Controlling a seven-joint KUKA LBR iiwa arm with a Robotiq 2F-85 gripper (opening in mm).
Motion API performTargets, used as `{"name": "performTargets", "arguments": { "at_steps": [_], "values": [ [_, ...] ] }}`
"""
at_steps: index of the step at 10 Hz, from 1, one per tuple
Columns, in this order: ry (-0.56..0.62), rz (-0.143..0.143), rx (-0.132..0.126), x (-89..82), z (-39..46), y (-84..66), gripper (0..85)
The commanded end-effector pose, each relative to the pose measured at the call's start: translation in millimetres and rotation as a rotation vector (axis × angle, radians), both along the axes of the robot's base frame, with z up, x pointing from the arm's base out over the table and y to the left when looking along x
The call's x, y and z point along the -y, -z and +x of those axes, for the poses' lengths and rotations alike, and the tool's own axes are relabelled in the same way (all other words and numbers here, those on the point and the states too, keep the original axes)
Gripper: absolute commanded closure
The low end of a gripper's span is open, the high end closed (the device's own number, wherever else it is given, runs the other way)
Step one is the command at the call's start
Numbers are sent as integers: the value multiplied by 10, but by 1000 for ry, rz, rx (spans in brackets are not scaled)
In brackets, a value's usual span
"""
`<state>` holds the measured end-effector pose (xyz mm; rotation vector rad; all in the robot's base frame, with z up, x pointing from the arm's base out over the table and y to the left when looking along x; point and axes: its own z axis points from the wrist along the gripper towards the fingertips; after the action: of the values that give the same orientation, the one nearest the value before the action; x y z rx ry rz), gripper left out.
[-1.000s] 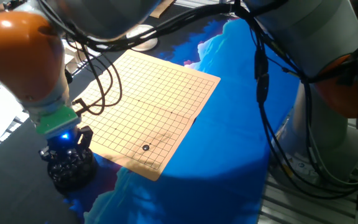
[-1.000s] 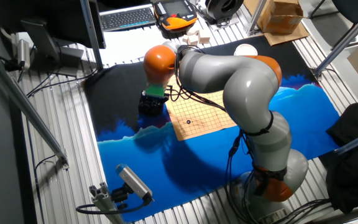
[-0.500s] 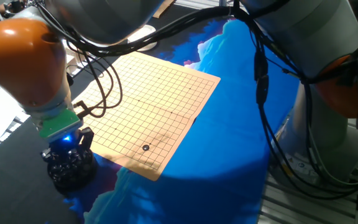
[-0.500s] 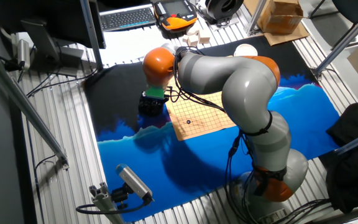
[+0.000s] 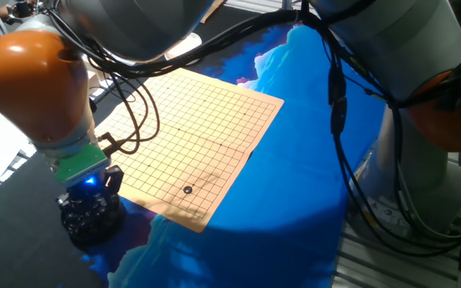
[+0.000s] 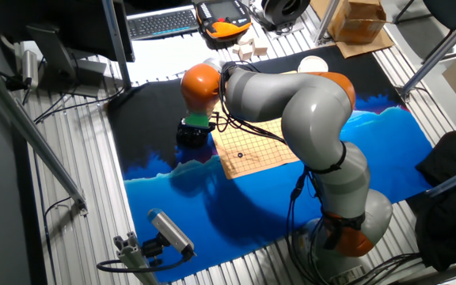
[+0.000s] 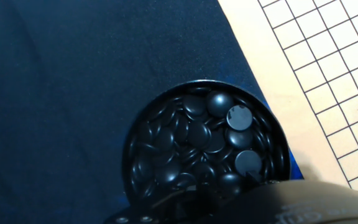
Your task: Play the first move as black on the 3-4 point in the upper right corner of the Go board
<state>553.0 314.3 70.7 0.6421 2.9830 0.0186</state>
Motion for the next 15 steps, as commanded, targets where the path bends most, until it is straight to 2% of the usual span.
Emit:
{"name": "performTargets", "arguments": {
  "at_steps": [1, 4, 11, 12, 15],
  "values": [
    [-1, 2, 0, 4, -14, 10, 510],
    [0, 1, 3, -24, -39, 19, 510],
    [-8, -9, 5, -19, -34, 21, 510],
    [-10, -1, 4, -25, -31, 24, 510],
    [-13, -4, 3, -34, -16, 19, 510]
  ]
}}
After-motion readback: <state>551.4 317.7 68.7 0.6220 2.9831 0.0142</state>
